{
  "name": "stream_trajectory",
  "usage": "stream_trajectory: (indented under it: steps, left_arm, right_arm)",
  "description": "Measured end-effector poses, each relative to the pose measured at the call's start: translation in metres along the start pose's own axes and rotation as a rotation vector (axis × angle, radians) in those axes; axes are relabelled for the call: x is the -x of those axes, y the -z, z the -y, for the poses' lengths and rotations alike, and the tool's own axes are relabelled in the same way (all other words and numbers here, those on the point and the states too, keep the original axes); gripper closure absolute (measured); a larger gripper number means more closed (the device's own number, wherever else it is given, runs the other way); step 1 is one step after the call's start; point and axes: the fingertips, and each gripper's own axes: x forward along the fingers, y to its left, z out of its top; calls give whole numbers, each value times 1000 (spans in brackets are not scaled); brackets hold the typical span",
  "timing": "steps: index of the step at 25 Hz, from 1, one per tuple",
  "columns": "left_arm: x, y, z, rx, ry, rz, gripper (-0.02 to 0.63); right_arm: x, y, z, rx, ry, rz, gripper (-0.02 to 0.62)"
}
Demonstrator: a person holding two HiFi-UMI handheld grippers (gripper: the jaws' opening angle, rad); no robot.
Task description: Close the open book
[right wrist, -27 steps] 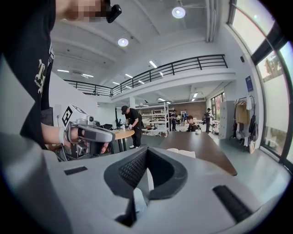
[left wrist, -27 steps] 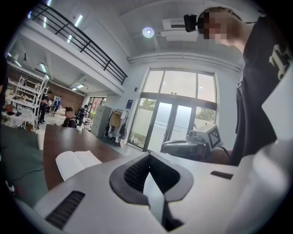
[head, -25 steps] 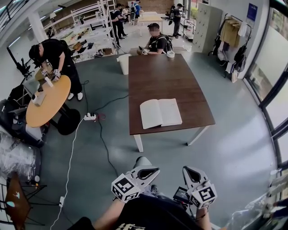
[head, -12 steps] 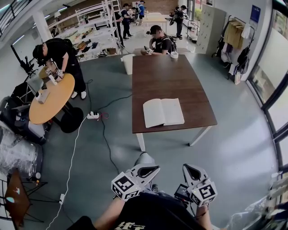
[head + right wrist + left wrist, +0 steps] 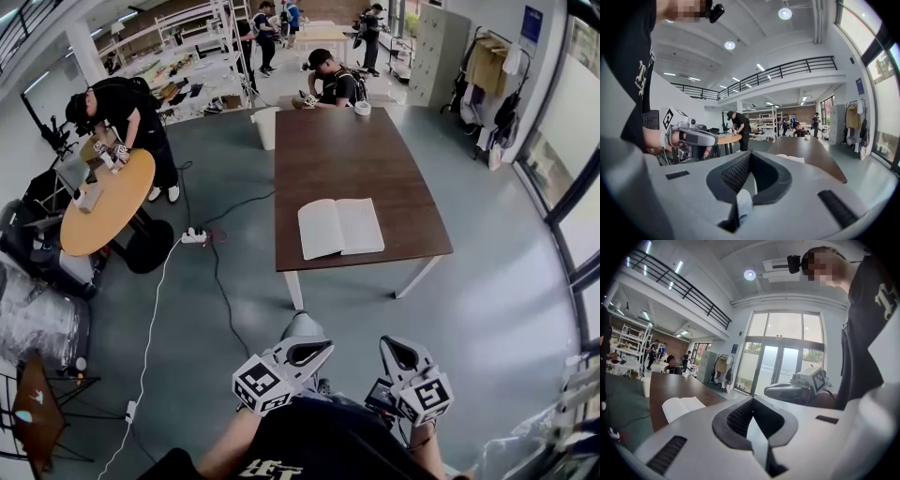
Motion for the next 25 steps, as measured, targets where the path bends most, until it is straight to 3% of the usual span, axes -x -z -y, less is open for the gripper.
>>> stream_trajectory:
  steps: [25]
  left_arm:
    - [10, 6, -17, 33, -17, 5, 600]
  right_arm:
    - [-15, 3, -7, -7, -1, -22, 608]
